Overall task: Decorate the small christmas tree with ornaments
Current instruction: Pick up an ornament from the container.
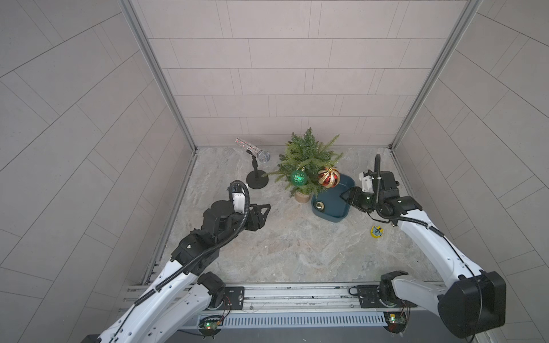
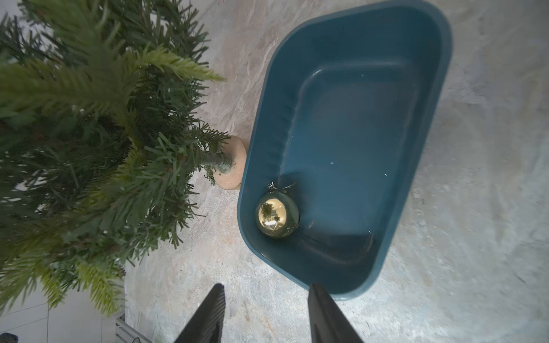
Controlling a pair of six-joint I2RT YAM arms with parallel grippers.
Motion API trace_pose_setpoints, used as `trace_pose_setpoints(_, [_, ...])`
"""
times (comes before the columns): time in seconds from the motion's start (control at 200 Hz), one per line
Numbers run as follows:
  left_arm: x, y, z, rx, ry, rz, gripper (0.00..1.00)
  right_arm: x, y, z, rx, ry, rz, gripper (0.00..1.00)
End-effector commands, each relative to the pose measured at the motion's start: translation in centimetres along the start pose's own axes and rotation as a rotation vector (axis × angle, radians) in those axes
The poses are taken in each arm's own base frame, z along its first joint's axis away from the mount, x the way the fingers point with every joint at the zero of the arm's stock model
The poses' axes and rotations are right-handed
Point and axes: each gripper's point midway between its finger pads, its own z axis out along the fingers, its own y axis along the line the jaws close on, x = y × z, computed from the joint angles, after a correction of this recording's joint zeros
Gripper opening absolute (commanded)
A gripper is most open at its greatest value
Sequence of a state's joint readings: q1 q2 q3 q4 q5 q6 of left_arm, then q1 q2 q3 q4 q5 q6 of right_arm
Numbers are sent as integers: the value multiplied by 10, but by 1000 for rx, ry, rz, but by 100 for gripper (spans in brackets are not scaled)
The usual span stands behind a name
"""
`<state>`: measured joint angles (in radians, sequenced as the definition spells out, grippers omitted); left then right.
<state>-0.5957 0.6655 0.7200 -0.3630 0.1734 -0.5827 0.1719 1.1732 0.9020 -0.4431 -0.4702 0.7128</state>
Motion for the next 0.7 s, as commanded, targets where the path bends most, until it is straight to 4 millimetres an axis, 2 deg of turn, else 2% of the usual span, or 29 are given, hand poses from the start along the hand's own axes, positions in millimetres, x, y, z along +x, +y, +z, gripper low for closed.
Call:
trace_pose_setpoints(0.0, [5, 8, 0, -20, -5, -48, 66, -10, 12, 21, -37, -29, -13, 53])
trace_pose_setpoints(0.29, [10, 15, -2, -44, -2, -62, 66, 8, 1, 81, 52, 79, -35, 60])
trace_pose_setpoints(0.41, [10, 15, -3, -46, -4, -61, 66, 17, -5, 95, 81, 111, -37, 62])
trace_pose_setpoints(0.696, [13, 18, -2, -52, -1, -64, 66, 25, -14, 120, 121, 154, -41, 64])
